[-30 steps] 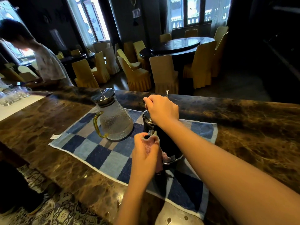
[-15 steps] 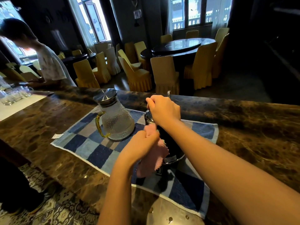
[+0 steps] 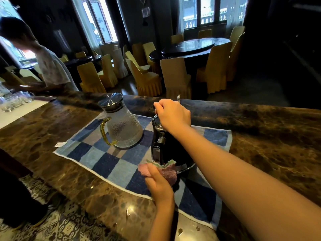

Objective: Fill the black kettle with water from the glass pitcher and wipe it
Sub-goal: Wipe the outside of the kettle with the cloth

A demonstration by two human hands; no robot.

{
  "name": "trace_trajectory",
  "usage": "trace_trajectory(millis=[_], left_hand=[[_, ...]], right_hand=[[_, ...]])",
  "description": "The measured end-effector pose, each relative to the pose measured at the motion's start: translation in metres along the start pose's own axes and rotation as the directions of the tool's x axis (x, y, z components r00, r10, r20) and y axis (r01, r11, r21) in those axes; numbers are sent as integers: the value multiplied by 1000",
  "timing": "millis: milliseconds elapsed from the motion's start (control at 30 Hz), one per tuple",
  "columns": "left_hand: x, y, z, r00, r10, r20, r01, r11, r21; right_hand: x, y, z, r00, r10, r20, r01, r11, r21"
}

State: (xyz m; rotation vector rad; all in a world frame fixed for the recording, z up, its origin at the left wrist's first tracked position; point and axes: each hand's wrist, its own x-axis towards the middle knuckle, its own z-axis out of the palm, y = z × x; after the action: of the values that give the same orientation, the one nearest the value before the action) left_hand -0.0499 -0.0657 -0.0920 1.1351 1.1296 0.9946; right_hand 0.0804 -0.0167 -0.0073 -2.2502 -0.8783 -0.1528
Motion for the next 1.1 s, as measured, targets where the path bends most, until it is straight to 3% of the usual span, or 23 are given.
trace_trajectory(millis=[67, 100, 200, 233, 333, 433, 500, 633, 733, 833, 967, 1033, 1100], left_hand=[[16, 17, 5, 990, 122, 70, -118, 992, -54], [28, 24, 7, 978, 122, 170, -118, 992, -34], [56, 27, 10, 942, -22, 336, -3, 997, 74], [52, 25, 10, 948, -15, 317, -1, 999, 50], [16, 17, 9, 994, 98, 57, -98, 995, -14], [1, 2, 8, 999, -33, -33, 29, 992, -125], [7, 6, 12, 998, -17, -60, 9, 991, -134], [25, 27, 12, 975, 187, 121, -185, 982, -34], [49, 31, 7, 943, 94, 319, -105, 994, 16], [61, 24, 1, 909, -73, 410, 118, 989, -87], [54, -1, -6, 919, -78, 387, 140, 981, -136], [47, -5, -11, 963, -35, 267, 62, 993, -95], [49, -12, -18, 966, -73, 248, 99, 991, -93]], right_hand=[[0, 0, 0, 1000, -5, 0, 5, 1000, 7], [1, 0, 0, 1000, -5, 1, 5, 1000, 12], [0, 1, 0, 1000, -6, -15, 6, 1000, 17], [0, 1, 0, 1000, -11, -19, 11, 1000, 13], [-1, 1, 0, 1000, -18, -19, 18, 1000, 2], [-1, 0, 0, 1000, -16, -23, 16, 1000, -7], [-1, 0, 0, 1000, -12, -23, 12, 1000, -8], [2, 1, 2, 1000, -5, -28, 5, 1000, -3], [3, -1, 5, 999, 1, -39, -1, 1000, -13], [2, -2, 5, 999, -6, -49, 5, 1000, -21], [1, -2, 2, 999, 2, -50, -2, 1000, -5], [0, -2, 0, 999, 3, -43, -2, 1000, 14], [1, -1, -2, 1000, 7, 3, -7, 1000, 24]])
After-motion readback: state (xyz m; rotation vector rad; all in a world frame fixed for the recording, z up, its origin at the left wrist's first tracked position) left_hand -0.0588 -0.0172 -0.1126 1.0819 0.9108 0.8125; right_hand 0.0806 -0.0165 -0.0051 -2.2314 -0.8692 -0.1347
